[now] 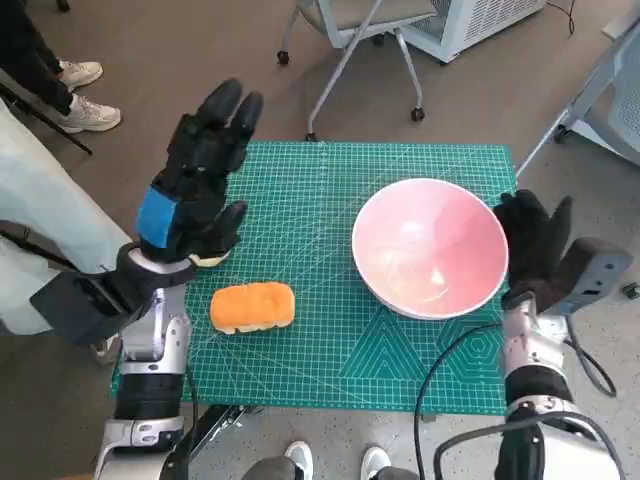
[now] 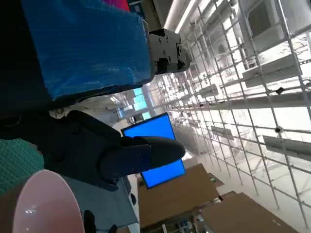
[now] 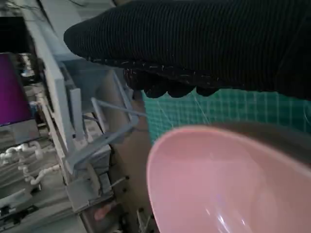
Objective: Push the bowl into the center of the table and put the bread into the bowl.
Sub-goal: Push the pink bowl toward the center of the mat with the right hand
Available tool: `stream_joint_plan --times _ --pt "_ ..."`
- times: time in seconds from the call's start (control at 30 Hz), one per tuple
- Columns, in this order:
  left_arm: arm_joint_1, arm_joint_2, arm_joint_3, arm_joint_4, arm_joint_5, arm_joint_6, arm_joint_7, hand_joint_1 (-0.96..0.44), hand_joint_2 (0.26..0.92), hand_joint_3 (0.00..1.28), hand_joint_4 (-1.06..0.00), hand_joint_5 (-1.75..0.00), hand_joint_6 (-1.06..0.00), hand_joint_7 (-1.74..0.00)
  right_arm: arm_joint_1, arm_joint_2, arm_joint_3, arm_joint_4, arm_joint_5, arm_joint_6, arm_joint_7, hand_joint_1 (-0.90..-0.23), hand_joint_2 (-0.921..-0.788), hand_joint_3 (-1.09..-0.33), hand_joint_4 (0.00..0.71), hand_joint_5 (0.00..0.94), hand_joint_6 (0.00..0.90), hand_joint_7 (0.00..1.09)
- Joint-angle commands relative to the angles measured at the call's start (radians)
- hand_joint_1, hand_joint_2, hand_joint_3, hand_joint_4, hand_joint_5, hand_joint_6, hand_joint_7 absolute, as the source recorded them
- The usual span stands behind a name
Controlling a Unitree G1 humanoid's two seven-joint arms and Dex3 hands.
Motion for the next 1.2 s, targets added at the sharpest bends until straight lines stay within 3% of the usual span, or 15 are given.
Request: stream_joint_plan --times 0.03,0.6,1.2 --pt "0.022 0.014 0.015 -0.014 0.005 -0.019 0.011 -0.69 0.921 0.57 -0.11 -0.01 0.0 -0.35 -0.009 0.036 -0.007 0.014 -0.001 0.029 -0.003 -0.605 -0.921 -0.794 0.138 0.003 0.216 0.23" --pt "0.061 0.031 0.028 -0.045 0.031 -0.032 0.063 -0.7 0.921 0.58 -0.13 -0.01 -0.01 -0.38 -0.06 0.109 -0.008 0.017 -0.008 0.027 0.06 -0.648 -0.921 -0.744 0.148 0.003 0.224 0.21" --pt "0.097 0.042 0.028 -0.089 0.043 -0.023 0.092 -0.71 0.921 0.58 -0.13 -0.01 -0.01 -0.38 -0.101 0.16 -0.008 0.022 -0.011 0.048 0.057 -0.611 -0.921 -0.781 0.125 0.001 0.213 0.19"
